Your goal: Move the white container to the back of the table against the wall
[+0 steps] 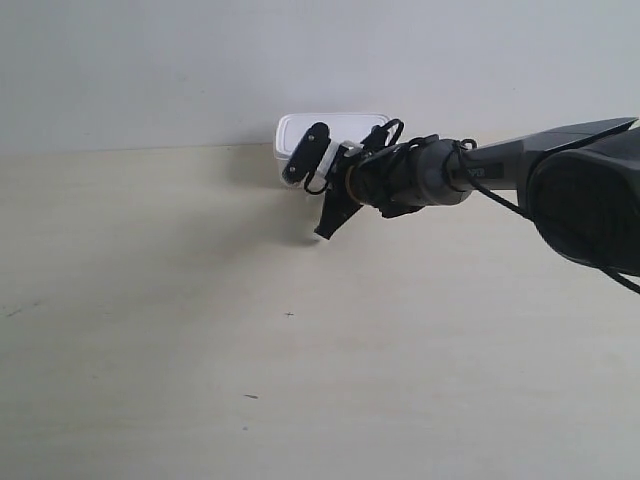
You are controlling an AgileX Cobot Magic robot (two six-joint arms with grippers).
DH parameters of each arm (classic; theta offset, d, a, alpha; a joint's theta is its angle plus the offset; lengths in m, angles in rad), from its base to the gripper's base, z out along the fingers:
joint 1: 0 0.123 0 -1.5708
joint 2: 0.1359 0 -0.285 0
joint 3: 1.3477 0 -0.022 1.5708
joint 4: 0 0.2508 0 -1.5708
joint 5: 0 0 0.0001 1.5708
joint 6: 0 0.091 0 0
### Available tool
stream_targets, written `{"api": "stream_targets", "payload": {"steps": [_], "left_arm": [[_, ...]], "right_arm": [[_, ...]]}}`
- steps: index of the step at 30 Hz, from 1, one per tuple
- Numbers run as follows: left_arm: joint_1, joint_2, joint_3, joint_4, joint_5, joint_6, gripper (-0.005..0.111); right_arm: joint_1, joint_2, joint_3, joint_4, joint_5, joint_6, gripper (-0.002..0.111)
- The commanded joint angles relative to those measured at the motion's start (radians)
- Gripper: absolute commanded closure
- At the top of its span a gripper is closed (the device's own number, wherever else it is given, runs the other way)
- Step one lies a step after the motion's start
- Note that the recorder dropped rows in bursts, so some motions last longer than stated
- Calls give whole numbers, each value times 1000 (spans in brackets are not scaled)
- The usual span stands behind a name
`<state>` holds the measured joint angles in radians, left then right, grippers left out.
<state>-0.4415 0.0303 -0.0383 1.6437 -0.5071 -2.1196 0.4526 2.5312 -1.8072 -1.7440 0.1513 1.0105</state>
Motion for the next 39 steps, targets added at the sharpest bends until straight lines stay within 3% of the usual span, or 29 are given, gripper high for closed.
{"api": "stream_targets", "payload": {"steps": [1,39], "left_arm": [[1,-6,2,-2,8,-5,107],[1,-6,2,0,7,-5,107]], "right_arm": [[0,6,-14,0,14,-27,108],[-13,77,-149,30,61,-65,108]]}}
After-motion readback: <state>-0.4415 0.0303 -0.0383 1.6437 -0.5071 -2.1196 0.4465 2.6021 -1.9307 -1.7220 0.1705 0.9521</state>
